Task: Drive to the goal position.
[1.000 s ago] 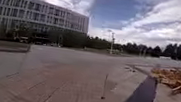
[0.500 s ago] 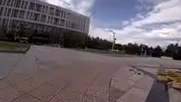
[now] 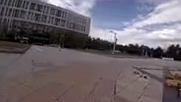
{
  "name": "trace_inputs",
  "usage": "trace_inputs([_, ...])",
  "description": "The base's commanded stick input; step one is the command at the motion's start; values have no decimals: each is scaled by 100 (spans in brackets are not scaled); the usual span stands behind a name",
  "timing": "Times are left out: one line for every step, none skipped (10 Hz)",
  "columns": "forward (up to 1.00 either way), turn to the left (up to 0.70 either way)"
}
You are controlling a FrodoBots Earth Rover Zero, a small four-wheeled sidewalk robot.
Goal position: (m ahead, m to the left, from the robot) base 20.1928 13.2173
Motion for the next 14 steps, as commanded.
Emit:
trace_inputs([70, 0])
trace_inputs([70, 0])
trace_inputs([70, 0])
trace_inputs([70, 4])
trace_inputs([70, 28])
trace_inputs([70, 35])
trace_inputs([70, 35])
trace_inputs([70, 35])
trace_inputs([70, 7])
trace_inputs([70, 0])
trace_inputs([70, 0])
trace_inputs([70, 0])
trace_inputs([70, 0])
trace_inputs([70, 0])
